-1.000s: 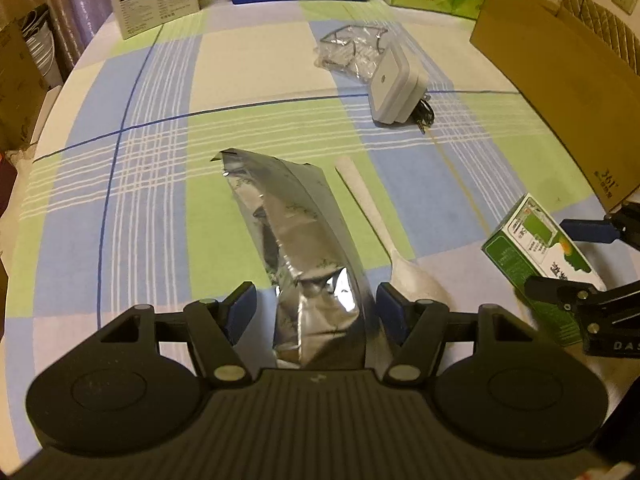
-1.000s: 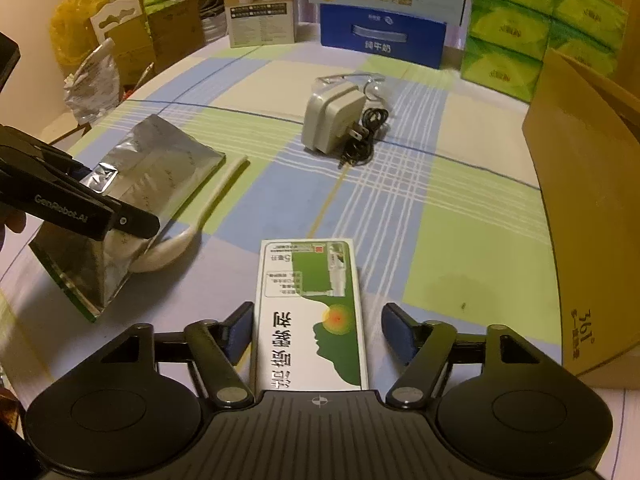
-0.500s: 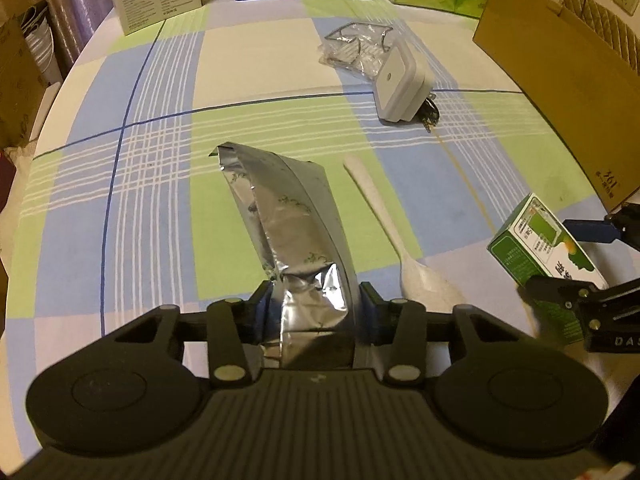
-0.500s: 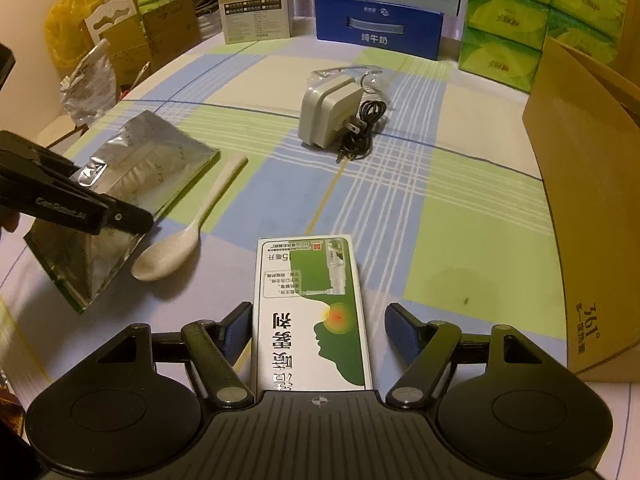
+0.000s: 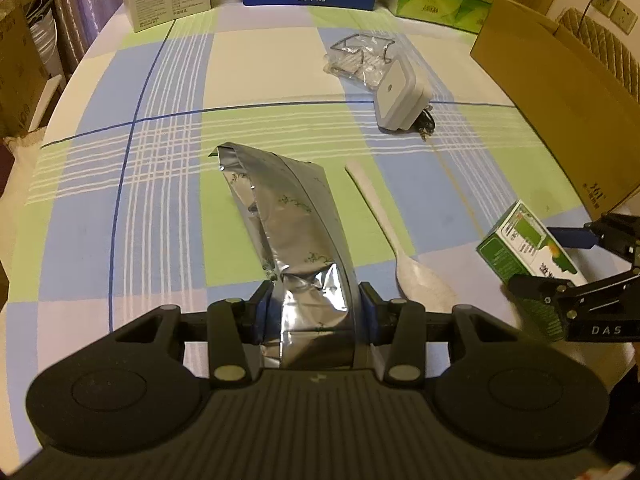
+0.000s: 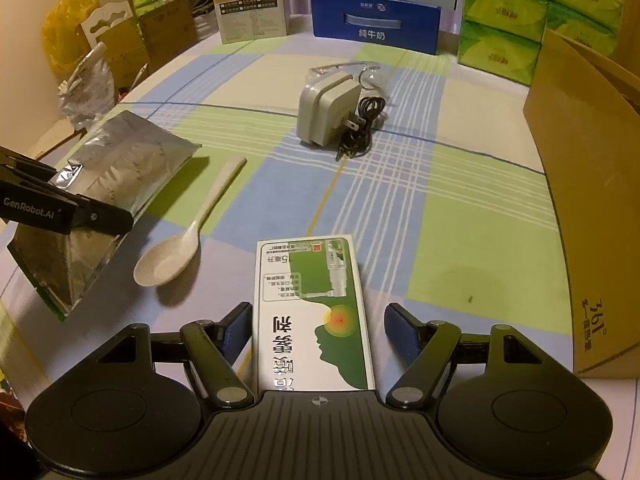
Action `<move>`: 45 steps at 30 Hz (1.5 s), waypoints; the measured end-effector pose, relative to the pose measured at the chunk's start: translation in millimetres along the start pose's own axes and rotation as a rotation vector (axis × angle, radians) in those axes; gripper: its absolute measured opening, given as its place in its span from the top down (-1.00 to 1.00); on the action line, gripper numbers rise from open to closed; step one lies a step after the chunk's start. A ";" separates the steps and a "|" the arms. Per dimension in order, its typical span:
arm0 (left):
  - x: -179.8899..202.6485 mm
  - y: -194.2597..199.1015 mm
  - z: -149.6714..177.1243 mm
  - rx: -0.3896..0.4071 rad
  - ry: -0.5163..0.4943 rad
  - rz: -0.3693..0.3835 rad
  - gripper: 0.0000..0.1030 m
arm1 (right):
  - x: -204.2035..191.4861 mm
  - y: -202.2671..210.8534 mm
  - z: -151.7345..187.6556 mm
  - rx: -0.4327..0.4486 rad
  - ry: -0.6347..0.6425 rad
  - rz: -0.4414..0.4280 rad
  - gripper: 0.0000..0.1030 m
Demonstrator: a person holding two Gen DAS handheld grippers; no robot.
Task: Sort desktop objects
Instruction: 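Lift the foil bag and green-and-white box with both tools toward the cardboard box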
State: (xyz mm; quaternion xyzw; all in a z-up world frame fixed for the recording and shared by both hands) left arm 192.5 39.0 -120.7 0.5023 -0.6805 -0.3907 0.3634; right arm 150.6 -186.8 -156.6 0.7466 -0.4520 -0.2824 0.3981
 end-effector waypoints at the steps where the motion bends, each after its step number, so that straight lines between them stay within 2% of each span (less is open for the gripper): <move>1: 1.1 -1.1 0.1 -0.002 -0.006 -0.005 0.25 | 0.3 -0.5 0.2 -0.002 -0.002 -0.001 -0.35; 6: 7.9 -3.2 0.9 -0.006 -0.029 -0.011 0.25 | 0.5 -2.8 0.9 -0.016 -0.012 -0.016 -0.35; 15: 11.2 -1.5 2.1 0.000 -0.045 -0.021 0.25 | -4.7 -4.7 3.1 -0.024 0.021 0.007 -0.34; 20: 11.4 -1.3 2.6 0.000 -0.045 -0.017 0.25 | -5.8 -5.3 1.6 -0.020 0.024 0.020 -0.18; 22: 12.2 -0.6 2.7 0.002 -0.046 -0.017 0.25 | -5.4 -4.9 0.5 -0.018 0.020 0.016 -0.04; 25: 13.6 0.7 3.0 0.004 -0.048 -0.014 0.25 | -6.2 -4.0 0.5 -0.014 0.018 0.017 -0.03; 45: 38.0 20.7 1.7 0.051 -0.080 0.001 0.25 | -1.8 25.8 -9.5 0.112 -0.036 0.016 -0.03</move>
Point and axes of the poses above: each gripper's, at about its wrist camera, not at the fingertips, and y roughly against the way its jaws point, x to its right, z to its underside, the point moved 4 cm from there along -y, roughly the way its jaws point, and after that the axes turned 3 degrees about -x, right-handed, at the moved point
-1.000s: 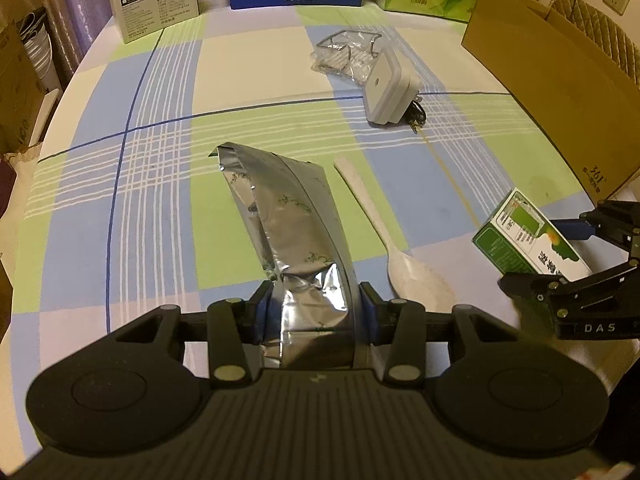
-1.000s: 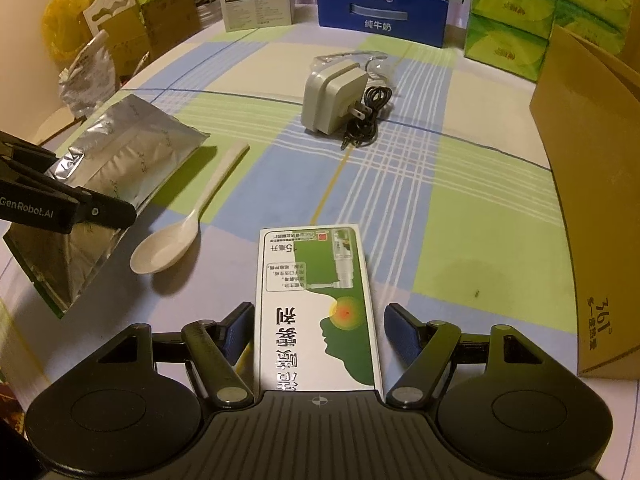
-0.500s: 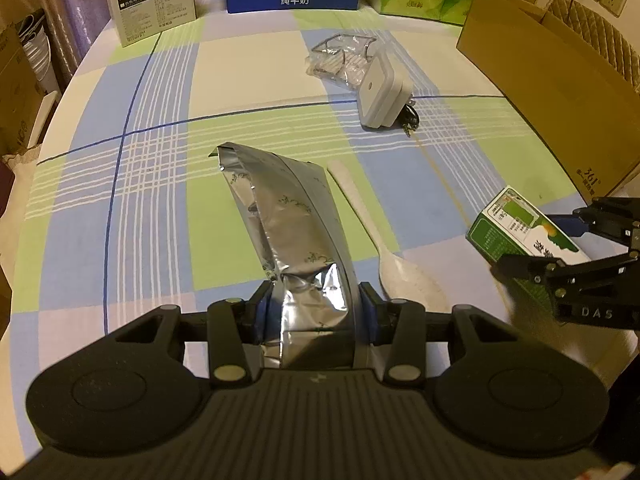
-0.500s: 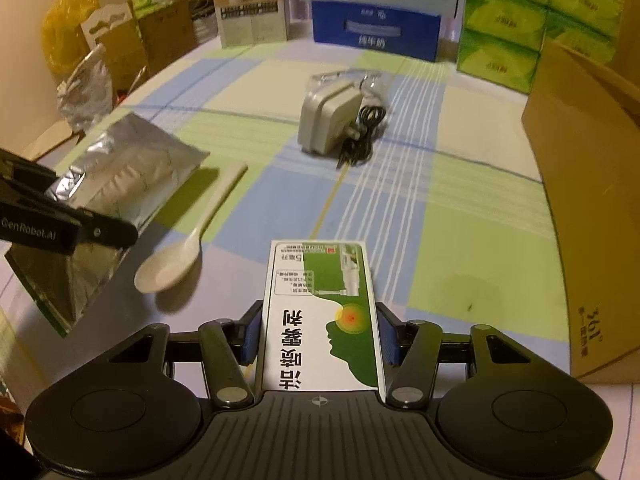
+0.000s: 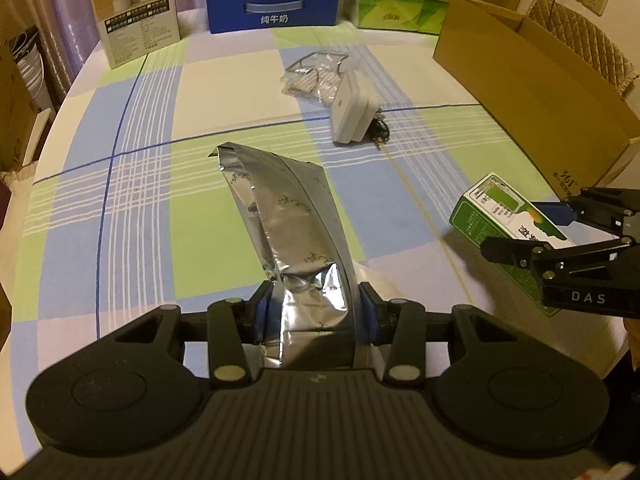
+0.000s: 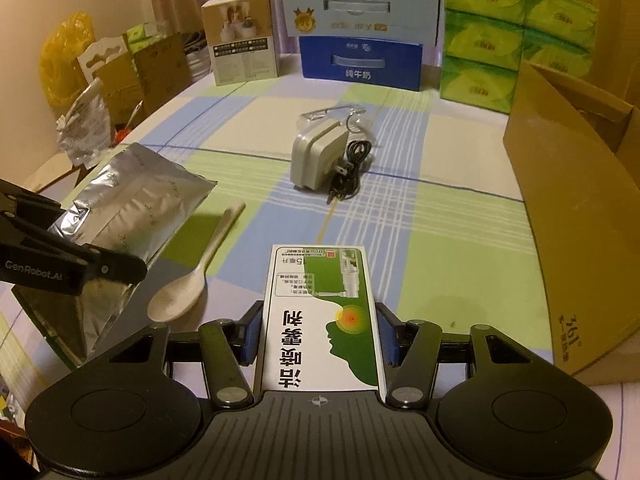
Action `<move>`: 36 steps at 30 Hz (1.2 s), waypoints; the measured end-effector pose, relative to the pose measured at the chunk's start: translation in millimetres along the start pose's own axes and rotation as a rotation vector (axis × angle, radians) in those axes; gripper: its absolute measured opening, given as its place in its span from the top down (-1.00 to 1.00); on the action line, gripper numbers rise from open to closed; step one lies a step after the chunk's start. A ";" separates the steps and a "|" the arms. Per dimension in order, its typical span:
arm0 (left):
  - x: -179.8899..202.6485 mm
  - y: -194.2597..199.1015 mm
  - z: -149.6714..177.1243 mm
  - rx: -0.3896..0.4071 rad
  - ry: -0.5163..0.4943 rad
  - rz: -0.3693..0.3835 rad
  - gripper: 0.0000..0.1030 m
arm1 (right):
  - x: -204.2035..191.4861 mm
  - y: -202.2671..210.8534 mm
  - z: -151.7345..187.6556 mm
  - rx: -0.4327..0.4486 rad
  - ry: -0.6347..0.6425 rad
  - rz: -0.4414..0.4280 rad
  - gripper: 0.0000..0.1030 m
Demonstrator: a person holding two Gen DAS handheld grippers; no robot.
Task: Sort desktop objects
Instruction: 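Lift the foil bag and green-and-white box with both tools toward the cardboard box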
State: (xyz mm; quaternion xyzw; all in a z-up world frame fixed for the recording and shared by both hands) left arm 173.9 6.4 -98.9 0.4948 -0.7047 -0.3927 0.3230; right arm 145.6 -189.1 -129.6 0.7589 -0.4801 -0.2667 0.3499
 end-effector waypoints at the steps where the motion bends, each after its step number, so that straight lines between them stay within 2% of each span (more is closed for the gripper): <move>1: 1.3 1.2 0.1 0.002 -0.001 0.000 0.25 | 0.2 0.6 0.3 0.001 0.000 0.001 -0.03; 30: 52.7 12.2 9.0 0.032 -0.040 0.028 0.25 | 3.3 20.8 8.9 0.056 -0.018 0.016 -0.03; 36: 64.3 22.3 5.9 0.070 -0.034 0.038 0.25 | 4.0 37.5 6.9 0.101 -0.022 0.036 -0.03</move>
Point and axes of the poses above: each gripper's, at about its wrist camera, not at the fingertips, and y roughly against the way its jaws point, x to its right, z to its underside, the point moved 4 cm from there along -y, roughly the way its jaws point, and after that the axes turned 3 degrees about -x, right-handed, at the moved point
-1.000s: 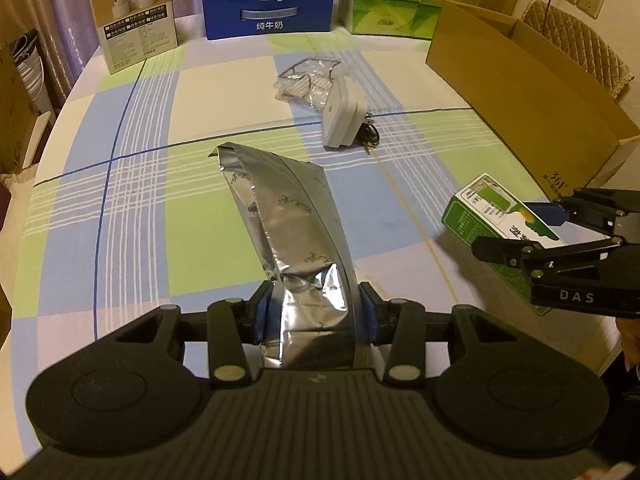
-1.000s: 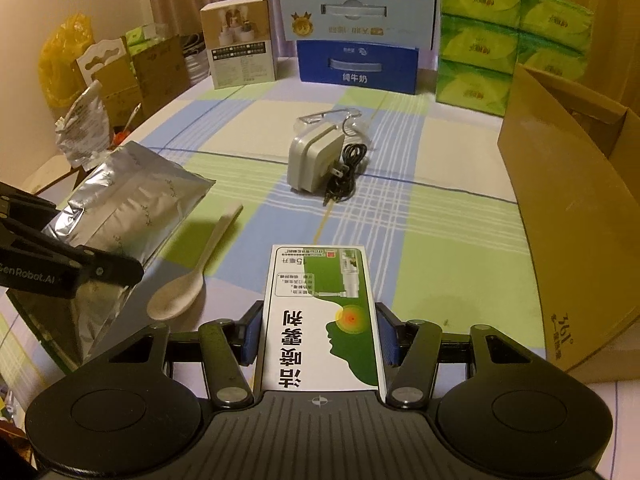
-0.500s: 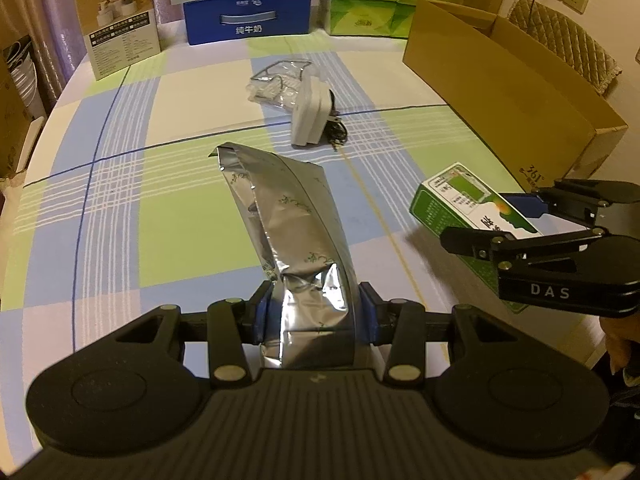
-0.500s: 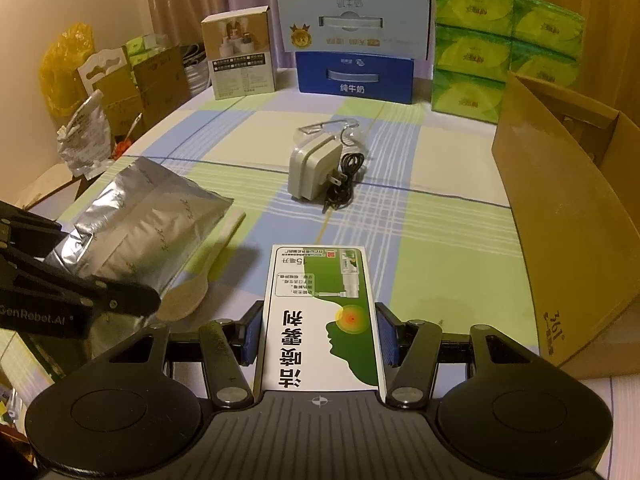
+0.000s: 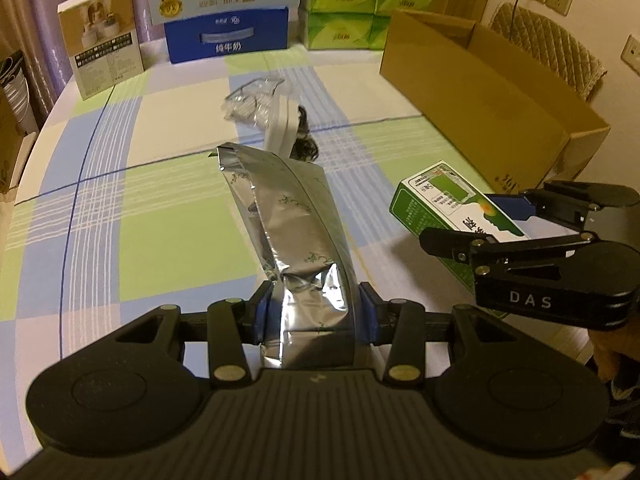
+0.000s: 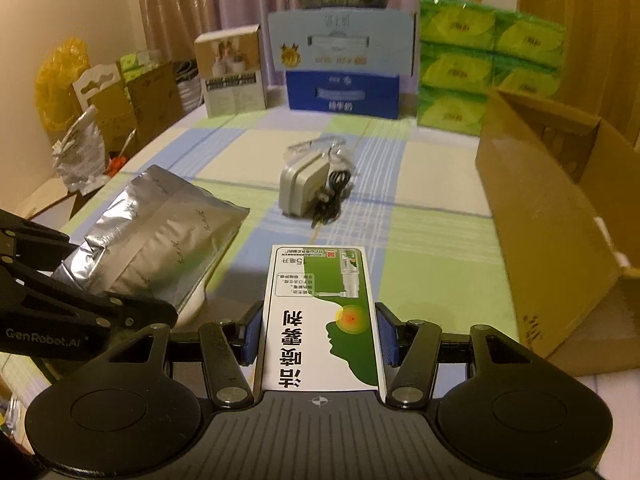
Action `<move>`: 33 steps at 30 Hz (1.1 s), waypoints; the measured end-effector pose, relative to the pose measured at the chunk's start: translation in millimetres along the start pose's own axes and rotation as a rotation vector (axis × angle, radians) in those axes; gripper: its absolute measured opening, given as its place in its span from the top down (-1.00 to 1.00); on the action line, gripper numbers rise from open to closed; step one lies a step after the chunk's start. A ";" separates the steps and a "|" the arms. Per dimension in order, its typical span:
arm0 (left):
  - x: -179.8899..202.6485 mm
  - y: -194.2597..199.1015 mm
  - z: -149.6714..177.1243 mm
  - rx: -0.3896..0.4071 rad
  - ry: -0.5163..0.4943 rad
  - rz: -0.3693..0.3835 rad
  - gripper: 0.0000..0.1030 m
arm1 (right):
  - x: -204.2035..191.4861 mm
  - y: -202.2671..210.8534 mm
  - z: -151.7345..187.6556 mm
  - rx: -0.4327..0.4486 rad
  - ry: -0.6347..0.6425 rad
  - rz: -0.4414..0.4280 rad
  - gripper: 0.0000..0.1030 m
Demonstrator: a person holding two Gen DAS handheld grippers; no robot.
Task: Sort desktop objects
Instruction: 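Lift the foil bag and green-and-white box with both tools toward the cardboard box, then carry the foil bag and green box with both tools over the cardboard box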
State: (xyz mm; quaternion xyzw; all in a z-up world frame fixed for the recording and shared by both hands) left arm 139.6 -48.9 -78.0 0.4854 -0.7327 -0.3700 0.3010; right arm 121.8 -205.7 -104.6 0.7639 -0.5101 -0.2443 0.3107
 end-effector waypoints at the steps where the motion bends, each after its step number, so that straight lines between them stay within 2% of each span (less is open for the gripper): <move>1: 2.6 1.5 -0.4 0.005 0.003 0.005 0.25 | 0.9 2.8 -0.4 0.007 -0.002 0.006 -0.03; 15: 47.4 20.7 -25.6 0.041 -0.072 0.027 0.25 | 32.5 50.2 -14.4 0.089 -0.072 0.073 -0.03; 24: 89.5 41.7 -72.4 0.092 -0.140 0.048 0.25 | 76.3 98.1 -50.2 0.169 -0.078 0.140 -0.03; 33: 155.0 45.8 -120.5 0.119 -0.225 0.094 0.25 | 140.5 137.8 -56.3 0.184 -0.100 0.220 -0.03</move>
Point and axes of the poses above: each gripper's, at about its wrist camera, not at the fingertips, and y roughly against the way its jaws point, x to its right, z to its underside, the point moved 4 cm from there along -y, roughly the way its jaws point, and after that the axes turned 3 degrees about -x, right-handed, at the moved point
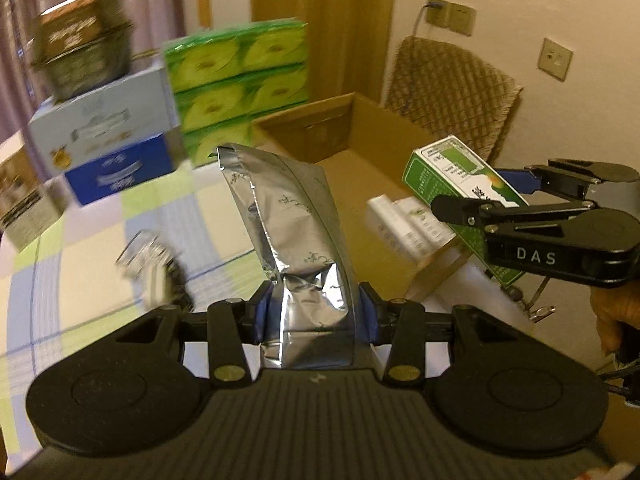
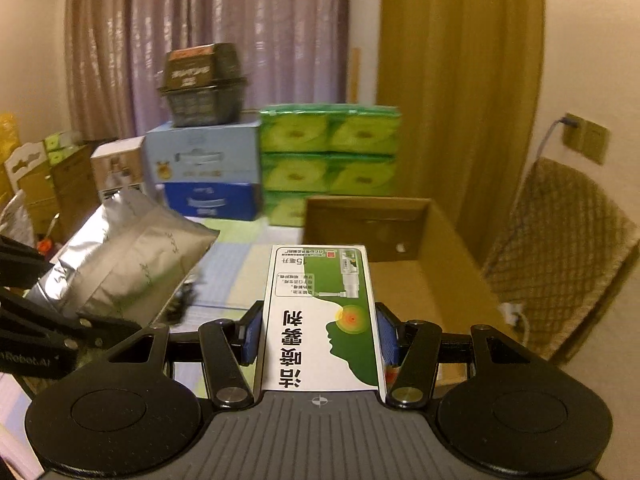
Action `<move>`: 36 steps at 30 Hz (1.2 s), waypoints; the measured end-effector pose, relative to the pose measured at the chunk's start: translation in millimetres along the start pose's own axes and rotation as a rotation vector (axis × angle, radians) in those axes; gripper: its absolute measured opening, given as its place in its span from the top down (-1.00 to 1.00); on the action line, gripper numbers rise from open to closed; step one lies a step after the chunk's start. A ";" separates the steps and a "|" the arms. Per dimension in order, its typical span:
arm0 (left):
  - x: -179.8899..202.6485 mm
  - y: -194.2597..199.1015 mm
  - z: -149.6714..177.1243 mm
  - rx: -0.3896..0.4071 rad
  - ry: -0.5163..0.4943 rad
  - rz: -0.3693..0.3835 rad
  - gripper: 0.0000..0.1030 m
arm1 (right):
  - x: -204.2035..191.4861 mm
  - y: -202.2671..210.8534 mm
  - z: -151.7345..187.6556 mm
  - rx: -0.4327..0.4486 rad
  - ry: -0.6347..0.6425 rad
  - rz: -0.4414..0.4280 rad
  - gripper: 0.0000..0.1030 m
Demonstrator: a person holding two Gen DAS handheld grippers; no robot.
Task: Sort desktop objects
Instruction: 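Carry the foil bag and green box with both tools over the cardboard box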
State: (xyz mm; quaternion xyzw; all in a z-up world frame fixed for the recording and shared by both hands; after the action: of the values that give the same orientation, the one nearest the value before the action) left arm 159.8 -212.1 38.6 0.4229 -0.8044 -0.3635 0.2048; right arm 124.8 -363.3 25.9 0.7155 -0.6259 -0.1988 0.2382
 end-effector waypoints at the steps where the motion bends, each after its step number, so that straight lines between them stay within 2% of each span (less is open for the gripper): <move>1: 6.4 -2.8 -6.9 0.001 -0.006 0.008 0.25 | 8.6 1.6 -1.2 -0.002 -0.006 0.007 -0.03; 7: 35.3 -30.8 -40.8 0.002 -0.010 0.035 0.25 | 50.2 0.6 -9.8 -0.015 -0.008 0.046 -0.03; 13: 47.3 -66.1 -66.7 -0.009 0.015 0.050 0.25 | 83.4 -18.6 -16.6 -0.021 -0.014 0.059 -0.03; 21: 38.4 -112.2 -95.9 -0.019 0.094 0.072 0.25 | 114.7 -69.8 -24.0 -0.054 -0.040 0.058 -0.03; 27: 33.2 -137.0 -109.8 -0.016 0.115 0.077 0.25 | 128.0 -103.4 -25.4 -0.080 -0.063 0.057 -0.03; 32: 29.4 -154.7 -115.5 -0.015 0.146 0.101 0.24 | 135.4 -119.1 -24.6 -0.089 -0.081 0.063 -0.03; 36: 22.5 -155.2 -118.8 0.023 0.165 0.075 0.24 | 140.8 -128.0 -21.4 -0.098 -0.097 0.069 -0.03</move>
State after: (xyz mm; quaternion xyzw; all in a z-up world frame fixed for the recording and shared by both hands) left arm 305.4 -338.3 -1.1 0.4234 -0.8042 -0.3101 0.2789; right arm 259.1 -487.6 -30.4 0.6704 -0.6506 -0.2553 0.2492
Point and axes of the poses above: each gripper's, at about its wrist camera, not at the fingertips, and y roughly against the way its jaws point, x to its right, z to its underside, the point moved 4 cm from there along -y, roughly the way its jaws point, and after that the axes turned 3 degrees about -x, right-handed, at the moved point
